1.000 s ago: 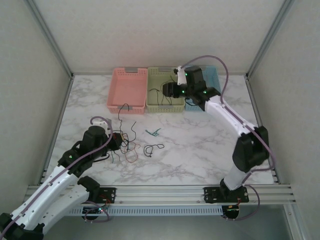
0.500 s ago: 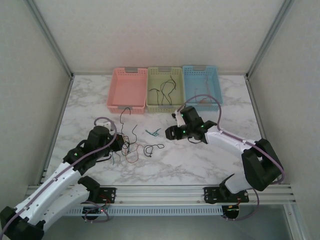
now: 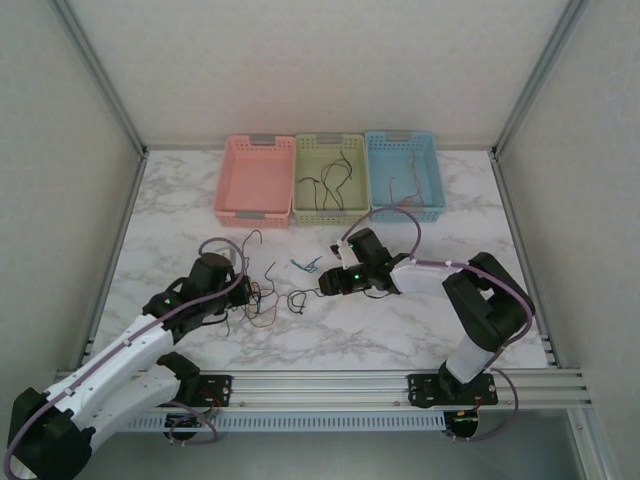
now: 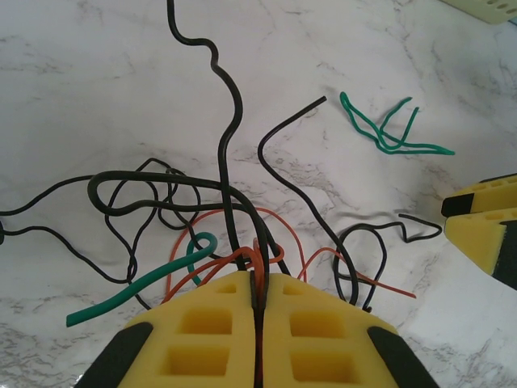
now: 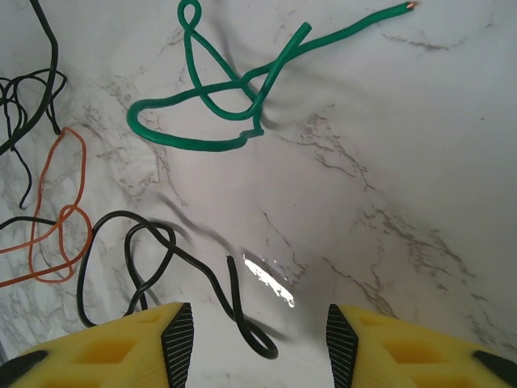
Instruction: Untangle the cables
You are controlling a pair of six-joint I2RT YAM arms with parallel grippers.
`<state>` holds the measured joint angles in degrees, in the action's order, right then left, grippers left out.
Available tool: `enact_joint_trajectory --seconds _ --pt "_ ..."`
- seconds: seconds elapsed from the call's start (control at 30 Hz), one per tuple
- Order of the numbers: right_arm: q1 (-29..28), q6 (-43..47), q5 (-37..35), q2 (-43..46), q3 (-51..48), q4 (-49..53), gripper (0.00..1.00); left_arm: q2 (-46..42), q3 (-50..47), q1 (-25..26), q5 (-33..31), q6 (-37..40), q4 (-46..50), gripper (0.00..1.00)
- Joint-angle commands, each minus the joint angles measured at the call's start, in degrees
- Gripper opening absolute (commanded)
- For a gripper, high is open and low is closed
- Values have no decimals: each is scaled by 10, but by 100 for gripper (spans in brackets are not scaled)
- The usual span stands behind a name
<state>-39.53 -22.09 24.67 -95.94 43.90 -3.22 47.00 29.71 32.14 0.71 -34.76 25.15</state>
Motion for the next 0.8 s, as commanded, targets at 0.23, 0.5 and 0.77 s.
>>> enact_joint_trajectory --seconds 0.23,0.5,0.77 --pt "-9 -2 47 -17 -31 -39 50 3 -7 -5 -18 -7 -21 0" --pt "-21 24 22 -16 -28 -12 47 12 -5 -5 -14 -5 -29 0" --pt "-27 40 8 -26 -22 0 41 12 -4 -5 -15 -3 -27 0"
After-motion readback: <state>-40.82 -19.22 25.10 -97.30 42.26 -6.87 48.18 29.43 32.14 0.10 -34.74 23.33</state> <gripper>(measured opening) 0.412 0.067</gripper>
